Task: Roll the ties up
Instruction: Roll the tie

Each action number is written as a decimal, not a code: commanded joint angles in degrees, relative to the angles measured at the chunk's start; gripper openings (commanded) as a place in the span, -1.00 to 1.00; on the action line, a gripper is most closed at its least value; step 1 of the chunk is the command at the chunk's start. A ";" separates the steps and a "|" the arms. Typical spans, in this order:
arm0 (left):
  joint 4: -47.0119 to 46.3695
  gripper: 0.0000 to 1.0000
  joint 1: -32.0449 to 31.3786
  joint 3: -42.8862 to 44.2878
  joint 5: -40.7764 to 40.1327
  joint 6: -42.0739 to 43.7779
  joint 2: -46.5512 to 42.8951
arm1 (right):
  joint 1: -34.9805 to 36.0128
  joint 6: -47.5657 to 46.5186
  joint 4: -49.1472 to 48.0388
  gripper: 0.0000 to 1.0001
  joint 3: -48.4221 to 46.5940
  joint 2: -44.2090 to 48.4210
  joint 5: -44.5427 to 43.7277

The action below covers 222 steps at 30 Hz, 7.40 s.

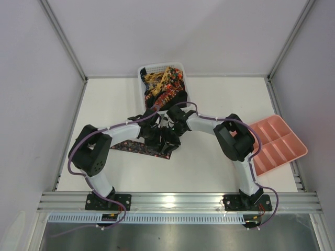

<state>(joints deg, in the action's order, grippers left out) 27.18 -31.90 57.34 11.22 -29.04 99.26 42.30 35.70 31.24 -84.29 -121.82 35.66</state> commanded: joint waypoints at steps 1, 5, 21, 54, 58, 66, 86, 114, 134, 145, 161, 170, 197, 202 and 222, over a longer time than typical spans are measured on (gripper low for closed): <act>0.68 -0.99 -0.27 -2.15 0.47 -0.23 -0.21 | -0.12 -2.48 -2.85 -0.20 2.63 1.40 -0.15; 1.47 -0.99 -0.35 -1.88 0.38 -0.32 -0.30 | -0.73 -2.57 -4.61 -0.17 6.06 3.95 1.08; 5.43 -0.99 -0.09 1.81 -0.50 0.21 -2.85 | -2.93 2.09 -17.00 -0.02 13.97 10.20 8.99; 6.49 -0.99 -0.27 4.10 6.18 -2.07 -7.24 | -2.14 3.67 -17.01 -0.80 12.92 4.13 8.46; 5.25 -0.99 -0.27 2.95 7.15 -2.52 -6.10 | -2.23 3.85 -16.83 -0.74 12.84 4.66 8.37; 5.60 -0.99 -0.27 2.60 3.98 -1.02 -3.12 | -2.49 3.59 -15.69 -0.69 12.84 6.50 8.46; 4.20 -1.00 0.17 0.75 0.91 0.74 -3.11 | -5.74 3.32 -16.37 0.27 22.15 13.89 7.32; 2.44 -0.99 0.70 -0.13 1.43 0.74 -4.25 | -3.54 11.24 -22.28 -0.34 19.78 4.57 6.00; 2.00 -0.97 -1.85 -0.74 9.34 -1.99 -7.86 | -5.92 3.76 -13.58 -1.00 26.46 14.94 4.42; 2.09 -0.99 -5.37 1.28 8.38 -2.52 -3.64 | -6.18 3.41 -12.17 -1.00 26.37 16.26 4.42; 1.83 -0.99 -5.37 3.13 5.12 -1.02 2.34 | -3.37 0.33 -7.60 -1.00 18.29 15.30 5.65; 0.77 -0.99 -5.45 1.90 5.47 -1.37 2.16 | -2.31 0.94 -5.84 -1.00 10.74 10.20 6.35; -0.02 -0.99 -9.76 3.48 7.23 -3.48 2.60 | -4.60 -2.83 -1.63 -1.00 18.37 19.42 6.70; 0.24 -0.99 -9.76 3.83 6.97 -3.48 3.04 | -4.07 -2.66 -1.89 -1.00 17.76 18.20 6.71; 3.41 -0.99 -9.76 4.71 0.64 -1.11 2.34 | -1.44 -0.28 -1.36 -1.00 8.44 7.74 5.03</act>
<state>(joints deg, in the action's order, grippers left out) 32.91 -40.73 60.71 11.20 -31.64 101.47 39.70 34.35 31.33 -73.71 -111.02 40.73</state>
